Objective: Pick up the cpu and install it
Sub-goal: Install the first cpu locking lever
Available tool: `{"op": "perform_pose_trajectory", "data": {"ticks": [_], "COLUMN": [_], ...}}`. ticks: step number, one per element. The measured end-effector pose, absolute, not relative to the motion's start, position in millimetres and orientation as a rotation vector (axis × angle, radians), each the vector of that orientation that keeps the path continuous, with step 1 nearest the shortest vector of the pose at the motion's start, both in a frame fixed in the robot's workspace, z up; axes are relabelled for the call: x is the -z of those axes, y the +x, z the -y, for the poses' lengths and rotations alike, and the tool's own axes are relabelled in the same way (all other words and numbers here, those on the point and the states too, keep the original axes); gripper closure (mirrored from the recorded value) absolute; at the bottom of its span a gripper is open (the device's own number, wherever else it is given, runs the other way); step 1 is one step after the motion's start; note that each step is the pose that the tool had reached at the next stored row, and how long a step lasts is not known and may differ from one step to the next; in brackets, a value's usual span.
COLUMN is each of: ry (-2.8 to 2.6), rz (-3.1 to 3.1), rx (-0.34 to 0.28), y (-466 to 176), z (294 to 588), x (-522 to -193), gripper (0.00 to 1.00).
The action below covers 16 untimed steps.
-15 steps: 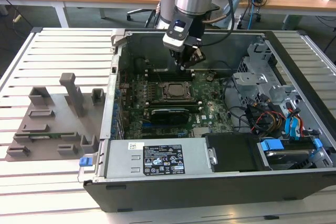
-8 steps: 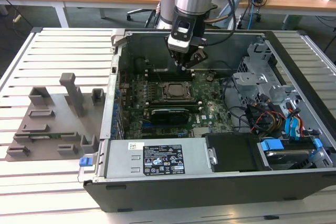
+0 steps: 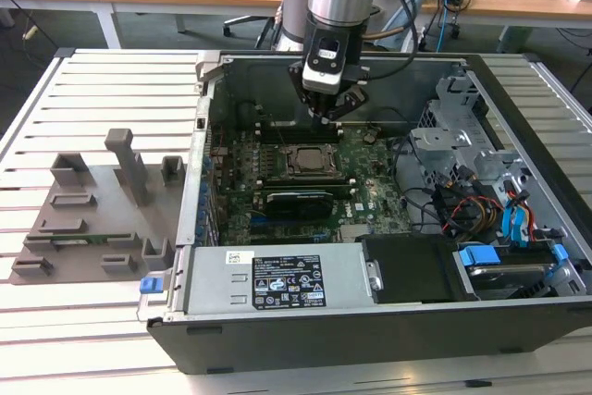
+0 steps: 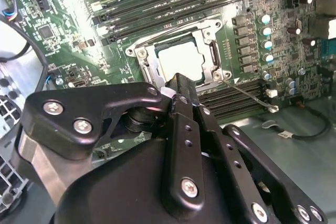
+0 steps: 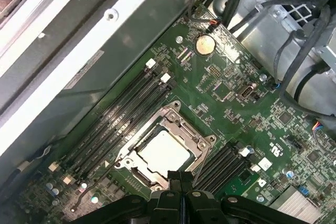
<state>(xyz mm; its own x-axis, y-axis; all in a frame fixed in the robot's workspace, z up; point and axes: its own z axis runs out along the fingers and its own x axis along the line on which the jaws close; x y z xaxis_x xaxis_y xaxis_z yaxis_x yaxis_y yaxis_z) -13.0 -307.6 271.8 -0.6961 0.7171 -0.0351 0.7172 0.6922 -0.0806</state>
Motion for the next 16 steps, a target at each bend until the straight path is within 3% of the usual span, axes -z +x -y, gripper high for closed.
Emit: {"op": "perform_pose_trajectory", "data": {"ticks": [16], "ry": [0.972], "rz": [-2.975], "rx": [0.137], "y": [-13.0], "z": [307.6], "x": [-271.8], "gripper": [0.89]}}
